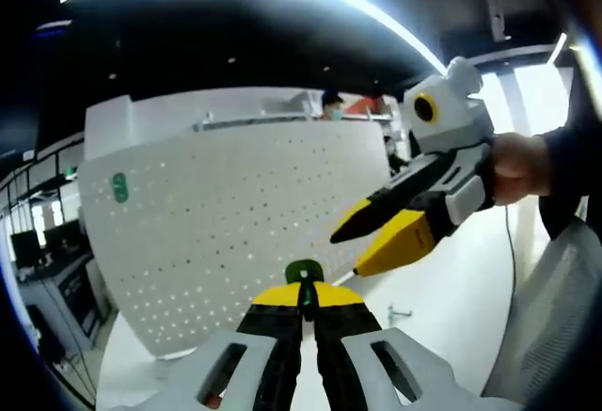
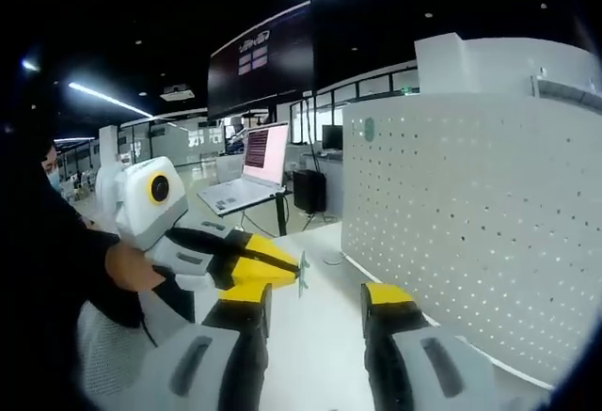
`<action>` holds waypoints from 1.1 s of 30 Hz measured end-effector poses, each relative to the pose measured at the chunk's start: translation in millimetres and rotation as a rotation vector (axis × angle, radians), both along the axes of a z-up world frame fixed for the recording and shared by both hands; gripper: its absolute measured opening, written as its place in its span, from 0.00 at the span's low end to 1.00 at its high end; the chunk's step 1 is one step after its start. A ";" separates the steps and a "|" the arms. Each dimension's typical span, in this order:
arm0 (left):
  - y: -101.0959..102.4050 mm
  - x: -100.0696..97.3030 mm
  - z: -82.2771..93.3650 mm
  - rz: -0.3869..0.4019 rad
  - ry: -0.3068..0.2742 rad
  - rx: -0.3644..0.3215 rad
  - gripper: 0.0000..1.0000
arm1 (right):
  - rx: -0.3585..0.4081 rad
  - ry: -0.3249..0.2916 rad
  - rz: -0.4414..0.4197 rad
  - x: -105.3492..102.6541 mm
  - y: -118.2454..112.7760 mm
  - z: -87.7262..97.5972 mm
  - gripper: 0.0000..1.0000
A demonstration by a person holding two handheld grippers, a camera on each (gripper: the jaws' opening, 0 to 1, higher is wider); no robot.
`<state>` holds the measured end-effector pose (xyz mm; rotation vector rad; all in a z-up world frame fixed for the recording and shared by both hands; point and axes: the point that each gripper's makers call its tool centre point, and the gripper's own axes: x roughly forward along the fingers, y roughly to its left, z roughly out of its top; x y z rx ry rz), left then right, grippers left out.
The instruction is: Insert the hook assembly into the mounting plate slot until the hook locks in place.
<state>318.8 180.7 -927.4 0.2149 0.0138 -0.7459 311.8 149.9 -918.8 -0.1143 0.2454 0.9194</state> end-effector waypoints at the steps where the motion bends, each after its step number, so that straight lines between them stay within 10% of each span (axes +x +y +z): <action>1: -0.1 -0.1 0.1 0.000 0.000 0.000 0.03 | 0.001 -0.002 -0.003 -0.7 -0.8 0.0 0.37; 33: 2.3 2.7 -4.0 0.029 0.031 -0.024 0.03 | 0.110 -0.138 -0.138 -10.1 -30.6 1.4 0.42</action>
